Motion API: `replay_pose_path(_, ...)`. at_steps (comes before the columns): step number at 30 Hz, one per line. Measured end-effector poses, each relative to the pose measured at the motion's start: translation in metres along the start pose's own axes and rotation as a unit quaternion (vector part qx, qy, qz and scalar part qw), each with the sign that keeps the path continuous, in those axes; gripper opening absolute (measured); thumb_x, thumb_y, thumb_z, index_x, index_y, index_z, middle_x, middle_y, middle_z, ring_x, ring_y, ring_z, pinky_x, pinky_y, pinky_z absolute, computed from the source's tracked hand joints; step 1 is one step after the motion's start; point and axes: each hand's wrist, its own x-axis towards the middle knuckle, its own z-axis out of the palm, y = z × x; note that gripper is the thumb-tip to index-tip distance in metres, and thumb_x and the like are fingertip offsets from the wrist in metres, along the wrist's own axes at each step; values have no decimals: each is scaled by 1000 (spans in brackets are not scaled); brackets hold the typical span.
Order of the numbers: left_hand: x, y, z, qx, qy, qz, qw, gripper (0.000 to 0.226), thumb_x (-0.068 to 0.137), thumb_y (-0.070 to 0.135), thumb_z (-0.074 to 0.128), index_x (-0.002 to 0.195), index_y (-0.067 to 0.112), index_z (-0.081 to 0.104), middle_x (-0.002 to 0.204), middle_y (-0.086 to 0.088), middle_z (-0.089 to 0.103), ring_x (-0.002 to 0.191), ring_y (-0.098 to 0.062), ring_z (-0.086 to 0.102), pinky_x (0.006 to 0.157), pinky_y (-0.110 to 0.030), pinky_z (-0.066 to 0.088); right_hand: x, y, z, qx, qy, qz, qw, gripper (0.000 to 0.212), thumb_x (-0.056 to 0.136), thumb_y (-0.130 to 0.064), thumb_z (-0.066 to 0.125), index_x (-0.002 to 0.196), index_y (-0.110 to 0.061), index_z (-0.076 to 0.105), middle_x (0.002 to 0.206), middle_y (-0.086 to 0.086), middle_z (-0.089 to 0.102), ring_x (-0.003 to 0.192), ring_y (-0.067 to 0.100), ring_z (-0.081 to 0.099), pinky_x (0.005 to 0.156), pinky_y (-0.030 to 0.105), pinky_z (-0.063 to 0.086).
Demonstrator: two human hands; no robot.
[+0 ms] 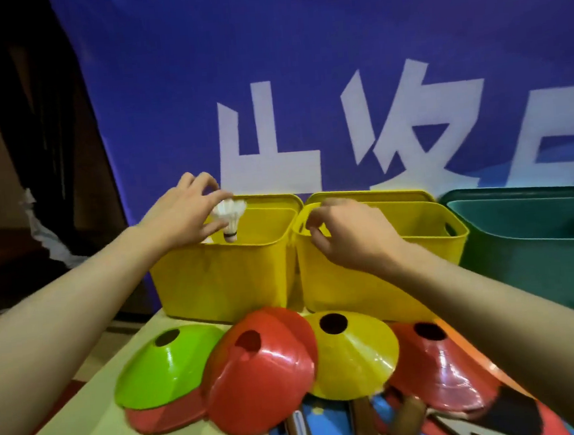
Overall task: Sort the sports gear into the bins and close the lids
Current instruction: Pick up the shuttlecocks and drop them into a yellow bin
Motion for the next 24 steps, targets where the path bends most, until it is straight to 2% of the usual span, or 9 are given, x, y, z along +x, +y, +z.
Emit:
replay_pose_path(2, 10, 24, 7, -30, -18, 6, 999, 63, 93, 58, 59, 149, 30, 48, 135, -6, 49, 116, -27, 45, 87, -47, 55, -34, 32, -13, -38, -16, 9, 999, 23, 98, -41, 51, 109, -30, 66, 107, -5, 65, 101, 22, 64, 67, 41, 58)
replay_pose_path(6, 23, 90, 1, -57, -24, 85, 994, 77, 89, 72, 53, 155, 38, 35, 141, -5, 45, 123, -26, 43, 98, -47, 51, -93, 88, -42, -89, -40, 48, 994, 26, 100, -43, 48, 116, -30, 63, 110, -8, 64, 101, 18, 63, 62, 38, 57)
replay_pose_path(9, 30, 147, -5, -86, -46, 141, 985, 89, 84, 82, 46, 159, 44, 18, 150, 0, 37, 133, -24, 39, 101, -45, 51, -137, 119, -59, -121, -68, 81, 987, 29, 101, -46, 46, 119, -31, 63, 109, -8, 63, 98, 16, 62, 61, 37, 57)
replay_pose_path(11, 35, 183, -7, -98, -53, 179, 977, 91, 84, 84, 45, 160, 45, 13, 154, 1, 36, 136, -23, 41, 101, -44, 51, -166, 135, -69, -134, -79, 101, 983, 28, 99, -45, 45, 116, -31, 63, 105, -7, 62, 94, 17, 62, 61, 36, 56)
replay_pose_path(15, 50, 259, -11, -115, -62, 237, 963, 87, 87, 82, 45, 159, 44, 16, 154, 2, 39, 135, -21, 45, 99, -43, 52, -225, 171, -94, -163, -101, 168, 967, 28, 96, -48, 47, 117, -35, 62, 111, -7, 62, 105, 20, 63, 64, 32, 51)
replay_pose_path(18, 60, 318, -12, -113, -74, 261, 956, 80, 92, 75, 49, 159, 43, 19, 153, 4, 40, 136, -19, 45, 94, -40, 56, -262, 201, -105, -177, -133, 201, 954, 37, 96, -54, 45, 124, -35, 60, 118, -7, 62, 110, 22, 61, 74, 37, 57)
replay_pose_path(20, 65, 350, -10, -116, -82, 270, 952, 75, 94, 71, 49, 158, 41, 23, 150, 7, 42, 135, -17, 47, 89, -40, 57, -279, 215, -107, -186, -172, 225, 941, 43, 98, -58, 45, 132, -34, 54, 126, -5, 60, 118, 23, 58, 80, 36, 54)
replay_pose_path(24, 80, 387, -6, -98, -112, 277, 949, 57, 98, 63, 48, 146, 32, 48, 147, 6, 43, 133, -17, 49, 87, -40, 57, -300, 236, -98, -165, -210, 267, 926, 52, 95, -65, 47, 133, -29, 51, 128, 0, 59, 121, 26, 56, 85, 39, 53)
